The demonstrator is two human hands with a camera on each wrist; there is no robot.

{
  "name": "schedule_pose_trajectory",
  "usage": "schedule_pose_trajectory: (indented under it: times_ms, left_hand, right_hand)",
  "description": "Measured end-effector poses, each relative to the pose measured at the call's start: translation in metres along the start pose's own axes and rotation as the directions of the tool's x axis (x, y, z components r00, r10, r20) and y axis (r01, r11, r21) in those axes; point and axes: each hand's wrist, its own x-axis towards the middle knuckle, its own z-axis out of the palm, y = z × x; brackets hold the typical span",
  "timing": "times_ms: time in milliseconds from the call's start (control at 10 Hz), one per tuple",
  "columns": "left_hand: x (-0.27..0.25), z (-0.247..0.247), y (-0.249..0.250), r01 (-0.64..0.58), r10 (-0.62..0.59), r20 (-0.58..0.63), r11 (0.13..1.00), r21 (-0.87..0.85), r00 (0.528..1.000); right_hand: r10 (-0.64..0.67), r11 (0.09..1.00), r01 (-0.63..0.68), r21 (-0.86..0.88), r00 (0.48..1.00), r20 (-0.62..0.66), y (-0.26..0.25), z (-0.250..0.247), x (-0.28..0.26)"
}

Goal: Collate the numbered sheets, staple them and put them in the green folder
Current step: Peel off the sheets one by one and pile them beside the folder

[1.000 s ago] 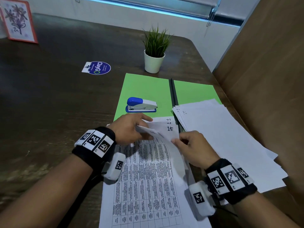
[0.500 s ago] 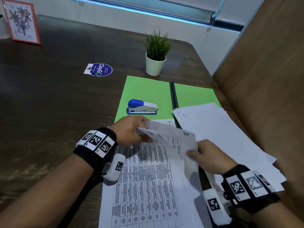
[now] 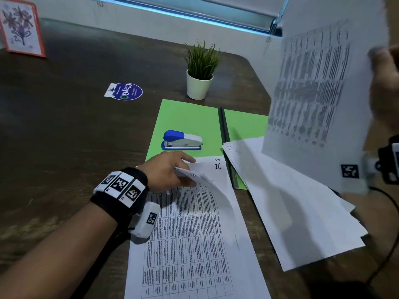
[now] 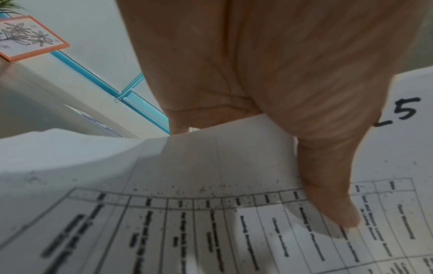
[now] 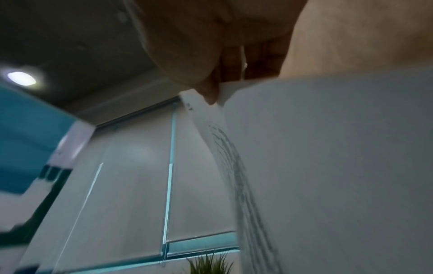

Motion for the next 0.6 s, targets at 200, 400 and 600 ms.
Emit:
schedule_pose_trajectory:
  times_ms: [200, 400, 600]
  left_hand:
    - [-0.001, 0.0, 0.001, -0.009, 0.01, 0.005, 1.0, -0.02, 1.0]
    - [-0.003, 0.0, 0.004, -0.012, 0.013, 0.007, 0.999, -0.05, 1.0]
    - [-0.002, 0.0, 0.004, 0.002, -0.001, 0.01, 0.999, -0.053, 1.0]
  right_hand:
    - [-0.436, 0.671, 0.586, -0.454, 0.807, 0.398, -0.292, -0.029, -0.264]
    - [-0.14, 0.472, 0.762, -0.443, 0.561, 0.816, -0.245, 0.043, -0.317]
    - [0.194, 0.547, 0.65, -0.527, 0.514, 0.835, -0.196, 0.091, -0.329]
